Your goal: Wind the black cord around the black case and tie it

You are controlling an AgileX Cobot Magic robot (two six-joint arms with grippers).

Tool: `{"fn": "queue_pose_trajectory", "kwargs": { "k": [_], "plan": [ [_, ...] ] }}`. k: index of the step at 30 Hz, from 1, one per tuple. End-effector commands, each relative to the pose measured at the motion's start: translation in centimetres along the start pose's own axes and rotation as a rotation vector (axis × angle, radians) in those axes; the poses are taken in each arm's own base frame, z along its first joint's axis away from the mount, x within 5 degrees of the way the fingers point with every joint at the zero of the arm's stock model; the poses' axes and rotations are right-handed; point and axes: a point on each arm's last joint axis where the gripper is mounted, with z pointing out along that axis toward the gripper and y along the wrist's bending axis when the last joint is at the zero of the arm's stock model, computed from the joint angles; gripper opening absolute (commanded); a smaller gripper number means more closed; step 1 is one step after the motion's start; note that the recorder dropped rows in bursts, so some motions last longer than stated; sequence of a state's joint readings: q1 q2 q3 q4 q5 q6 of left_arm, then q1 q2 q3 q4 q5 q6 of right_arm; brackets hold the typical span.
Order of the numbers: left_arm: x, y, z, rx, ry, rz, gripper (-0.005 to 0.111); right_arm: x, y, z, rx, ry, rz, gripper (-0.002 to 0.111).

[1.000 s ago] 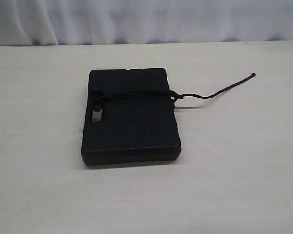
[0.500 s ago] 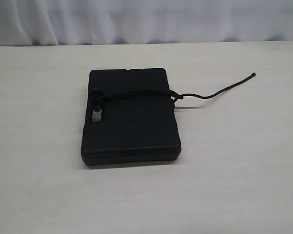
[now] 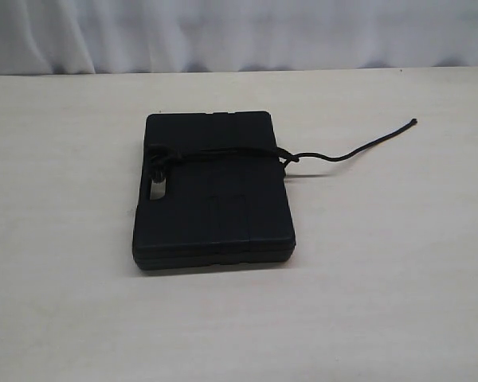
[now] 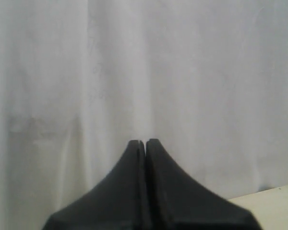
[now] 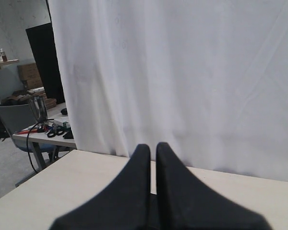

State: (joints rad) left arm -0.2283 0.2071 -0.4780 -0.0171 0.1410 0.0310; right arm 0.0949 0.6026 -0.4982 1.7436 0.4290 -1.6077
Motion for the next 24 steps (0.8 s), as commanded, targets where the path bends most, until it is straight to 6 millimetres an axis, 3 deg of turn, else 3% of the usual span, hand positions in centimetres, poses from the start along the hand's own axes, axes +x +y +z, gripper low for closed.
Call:
{"fn": "queue_pose_trajectory", "kwargs": {
  "k": [1,14,24],
  "plan": [
    [0.6,0.2,-0.1,-0.050,0.020,0.005,0.000,0.0,0.2,-0.1,-0.012,-0.003,0.006,0.004],
    [1.4,0.6,-0.1,-0.130,0.059,0.023,0.000,0.0,0.2,-0.1,-0.012,-0.003,0.006,0.004],
    [5.8,0.8,-1.9,-0.206,0.009,0.101,0.000,0.0,0.2,-0.1,-0.012,-0.003,0.006,0.004]
  ]
}}
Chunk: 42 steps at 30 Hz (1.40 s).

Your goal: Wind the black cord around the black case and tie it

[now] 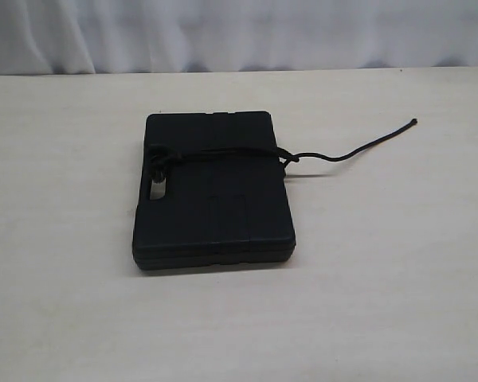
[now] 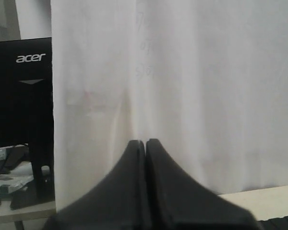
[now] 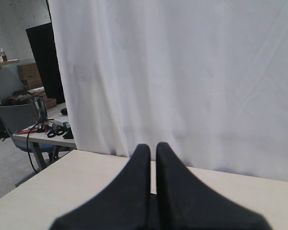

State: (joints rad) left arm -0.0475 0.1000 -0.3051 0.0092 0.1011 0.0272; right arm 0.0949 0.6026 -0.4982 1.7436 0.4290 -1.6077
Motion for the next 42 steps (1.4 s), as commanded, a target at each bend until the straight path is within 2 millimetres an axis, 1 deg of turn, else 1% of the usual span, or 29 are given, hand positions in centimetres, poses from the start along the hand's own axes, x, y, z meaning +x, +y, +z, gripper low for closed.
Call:
{"fn": "queue_pose_trajectory", "kwargs": {
  "k": [1,4,9,16,24,27,28,37,42],
  "plan": [
    [1.8,0.1,-0.7,-0.036,-0.018,0.042,0.000,0.0,0.2,-0.1,-0.012,-0.003,0.006,0.004],
    [2.8,0.2,-1.0,-0.066,-0.019,0.052,0.000,0.0,0.2,-0.1,-0.012,-0.003,0.006,0.004],
    [4.3,0.3,-0.8,-0.097,0.023,0.059,0.000,0.0,0.2,-0.1,-0.012,-0.003,0.006,0.004],
    [6.2,0.3,-0.7,-0.096,0.087,0.102,0.000,0.0,0.2,-0.1,-0.012,-0.003,0.006,0.004],
    [9.1,0.3,-0.7,-0.089,0.153,0.104,0.000,0.0,0.2,-0.1,-0.012,-0.003,0.006,0.004],
    [9.1,0.3,-0.7,-0.087,0.150,0.142,0.000,0.0,0.2,-0.1,-0.012,-0.003,0.006,0.004],
    [9.4,0.3,-0.8,-0.088,0.182,0.148,0.000,0.0,0.2,-0.1,-0.012,-0.003,0.006,0.004],
    [9.5,0.3,-0.8,-0.089,0.197,0.140,0.000,0.0,0.2,-0.1,-0.012,-0.003,0.006,0.004],
    [10.8,0.4,-1.2,-0.094,0.346,0.110,0.000,0.0,0.2,-0.1,-0.012,-0.003,0.006,0.004]
  ]
}}
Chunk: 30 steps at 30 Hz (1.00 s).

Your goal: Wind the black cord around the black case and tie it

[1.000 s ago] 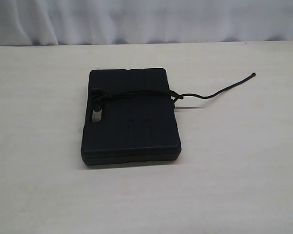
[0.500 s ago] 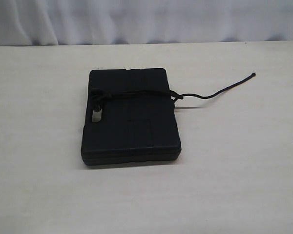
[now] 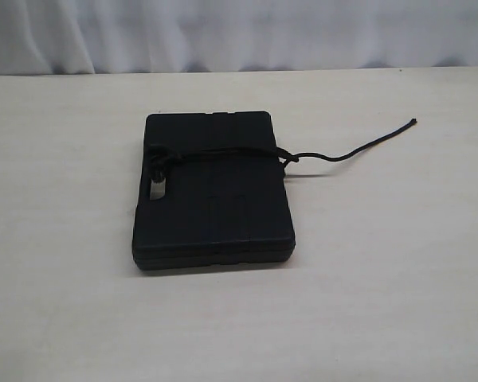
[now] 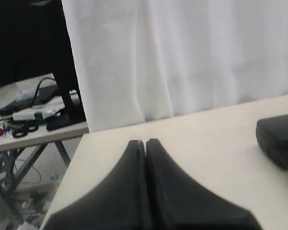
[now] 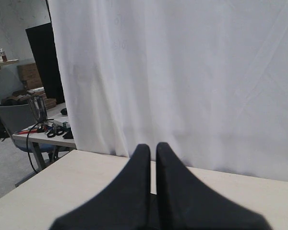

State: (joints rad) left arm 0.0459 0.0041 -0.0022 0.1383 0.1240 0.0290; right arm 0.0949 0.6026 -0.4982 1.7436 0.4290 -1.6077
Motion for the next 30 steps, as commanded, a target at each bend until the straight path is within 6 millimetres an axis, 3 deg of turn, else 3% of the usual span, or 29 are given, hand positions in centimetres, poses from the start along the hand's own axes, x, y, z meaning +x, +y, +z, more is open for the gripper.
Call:
{"fn": "queue_pose_trajectory", "kwargs": {
  "k": [1,30],
  "plan": [
    [1.28,-0.08,-0.10,0.006,0.134,-0.023,0.000,0.04,0.16,-0.12,-0.012,-0.003,0.006,0.004],
    [1.66,-0.26,-0.16,0.035,0.175,-0.044,0.000,0.04,0.16,-0.12,-0.012,-0.003,0.006,0.004]
  ]
}}
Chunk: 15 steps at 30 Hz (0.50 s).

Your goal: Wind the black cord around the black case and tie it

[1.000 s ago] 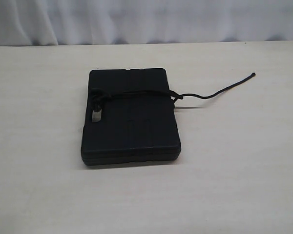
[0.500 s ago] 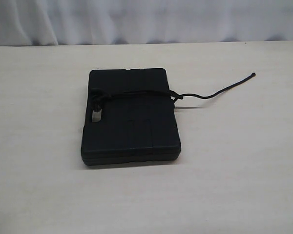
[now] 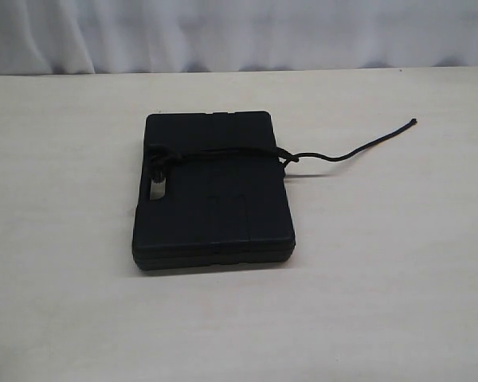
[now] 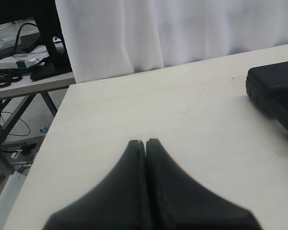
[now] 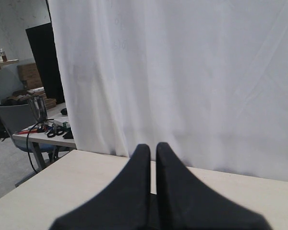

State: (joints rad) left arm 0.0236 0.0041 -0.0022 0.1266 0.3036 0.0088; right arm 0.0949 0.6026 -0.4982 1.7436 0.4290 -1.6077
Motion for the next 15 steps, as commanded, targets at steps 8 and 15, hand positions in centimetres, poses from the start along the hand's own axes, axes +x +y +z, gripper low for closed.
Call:
{"fn": "queue_pose_trajectory", "kwargs": {
  "k": [8,15],
  "plan": [
    [0.06,-0.05,-0.01,0.007,-0.002,-0.011,0.000,0.04,0.16,-0.12,-0.012,-0.003,0.006,0.004],
    [0.06,-0.05,-0.01,0.007,-0.002,-0.011,0.000,-0.12,0.50,-0.44,-0.019,-0.015,0.000,0.004]
  ]
}}
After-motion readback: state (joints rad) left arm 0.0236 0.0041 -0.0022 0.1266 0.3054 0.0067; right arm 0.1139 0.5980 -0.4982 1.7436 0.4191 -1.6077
